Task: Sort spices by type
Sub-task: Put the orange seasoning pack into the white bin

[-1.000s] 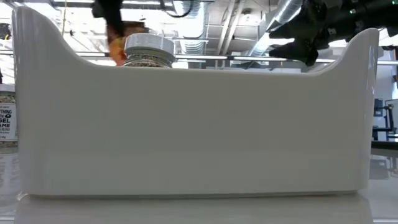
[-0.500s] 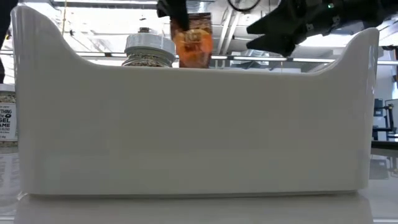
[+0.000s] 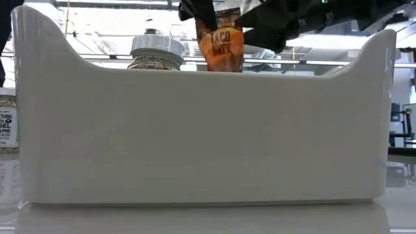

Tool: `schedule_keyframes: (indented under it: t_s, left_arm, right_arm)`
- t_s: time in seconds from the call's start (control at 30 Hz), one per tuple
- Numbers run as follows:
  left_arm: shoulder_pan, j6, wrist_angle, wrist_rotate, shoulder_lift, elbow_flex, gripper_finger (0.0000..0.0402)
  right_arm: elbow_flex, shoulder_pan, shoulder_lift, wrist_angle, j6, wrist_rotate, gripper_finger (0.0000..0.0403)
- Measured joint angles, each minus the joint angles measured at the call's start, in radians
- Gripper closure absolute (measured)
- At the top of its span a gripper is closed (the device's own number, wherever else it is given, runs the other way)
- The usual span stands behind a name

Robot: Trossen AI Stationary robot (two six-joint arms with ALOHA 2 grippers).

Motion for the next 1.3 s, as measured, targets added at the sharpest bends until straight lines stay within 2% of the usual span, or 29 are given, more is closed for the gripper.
schedule_keyframes:
  t_s: [0.13, 0.27, 0.37, 0.53, 0.57, 0.9, 1.23, 1.3]
  left_arm:
    - [0.000, 0.000, 0.002, -0.001, 0.001, 0.000, 0.0401]
    - [0.000, -0.001, 0.007, -0.002, 0.002, 0.000, 0.0401]
    - [-0.002, 0.000, 0.005, -0.001, 0.002, 0.000, 0.0401]
    - [-0.005, 0.014, 0.003, -0.001, 0.002, 0.000, 0.0401]
    - [-0.005, 0.014, 0.002, -0.001, 0.002, 0.000, 0.0401]
    - [-0.004, 0.017, 0.010, -0.004, 0.002, -0.001, 0.0390]
    - [0.001, 0.034, -0.001, -0.033, 0.002, -0.001, 0.0290]
    - [0.012, -0.025, -0.023, -0.040, -0.004, -0.001, 0.0281]
  right_arm:
    - [0.032, 0.003, 0.037, 0.010, -0.019, -0.014, 0.0104]
    - [0.060, 0.001, 0.067, 0.010, -0.048, -0.014, 0.0148]
    - [0.076, 0.001, 0.084, 0.011, -0.055, -0.014, 0.0212]
    - [0.079, 0.002, 0.095, 0.006, -0.076, -0.013, 0.0365]
    - [0.079, 0.000, 0.095, 0.006, -0.077, -0.013, 0.0381]
    - [0.079, -0.007, 0.094, -0.009, -0.068, -0.007, 0.0390]
    - [0.079, -0.006, 0.089, -0.045, -0.066, -0.005, 0.0388]
    - [0.079, -0.005, 0.077, -0.066, -0.057, -0.004, 0.0388]
